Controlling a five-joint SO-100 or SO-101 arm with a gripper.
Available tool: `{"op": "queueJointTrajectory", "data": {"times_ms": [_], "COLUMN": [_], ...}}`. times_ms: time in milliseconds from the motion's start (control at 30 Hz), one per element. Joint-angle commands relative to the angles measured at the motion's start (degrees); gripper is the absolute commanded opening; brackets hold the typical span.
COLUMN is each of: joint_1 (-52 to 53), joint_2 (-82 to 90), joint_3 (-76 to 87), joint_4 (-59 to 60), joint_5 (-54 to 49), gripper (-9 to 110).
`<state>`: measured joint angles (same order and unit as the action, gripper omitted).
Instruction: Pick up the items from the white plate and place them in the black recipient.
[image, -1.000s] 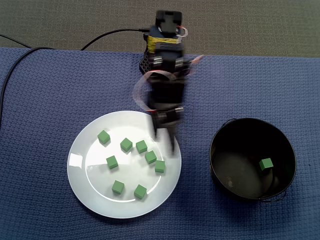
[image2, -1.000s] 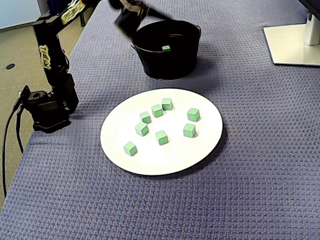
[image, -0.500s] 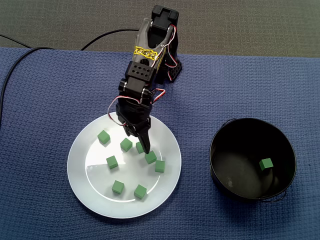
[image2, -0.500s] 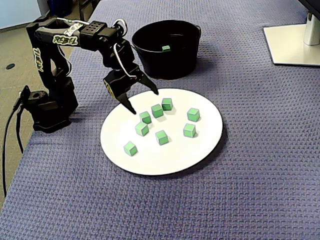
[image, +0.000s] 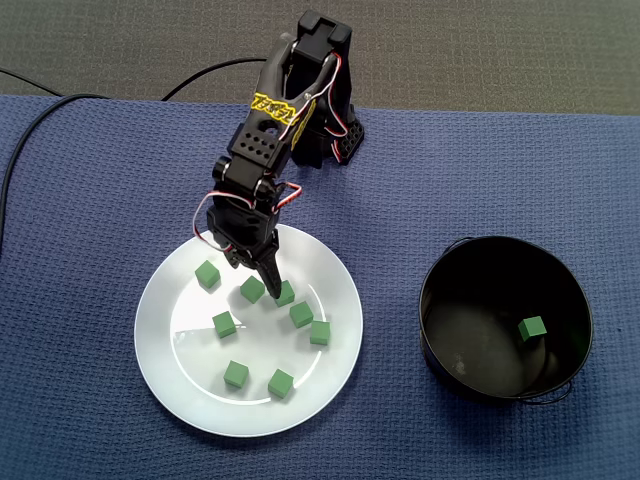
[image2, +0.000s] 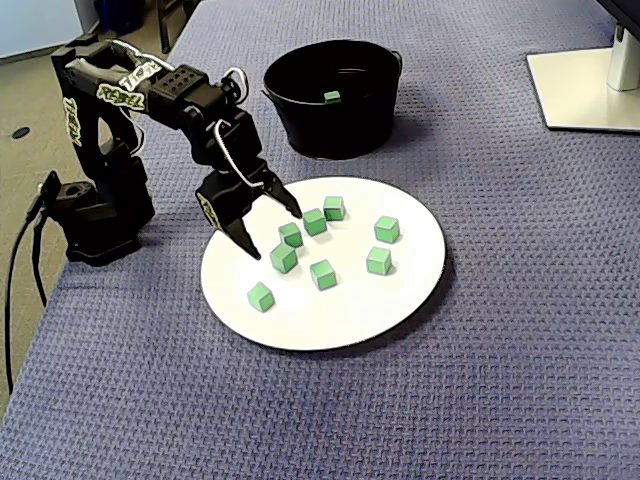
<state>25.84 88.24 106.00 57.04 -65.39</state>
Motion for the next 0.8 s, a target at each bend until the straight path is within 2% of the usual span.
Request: {"op": "queueJointTrajectory", "data": {"times_ms": [0, 333, 567, 667, 767], "joint_1": [-1.1, -2.5, -2.7, -3.3, -3.7], "joint_2": [-0.5, -3.4, -4.0, -4.0, -3.3], "joint_3": [0.6, 6.2, 8.7, 9.8, 10.3], "joint_4": [-4.3, -12.9, -18.3, -20.1, -20.5], "joint_5": [0.9, 0.4, 1.9, 3.3, 5.0], "gripper": [31, 26, 11, 0, 0]}}
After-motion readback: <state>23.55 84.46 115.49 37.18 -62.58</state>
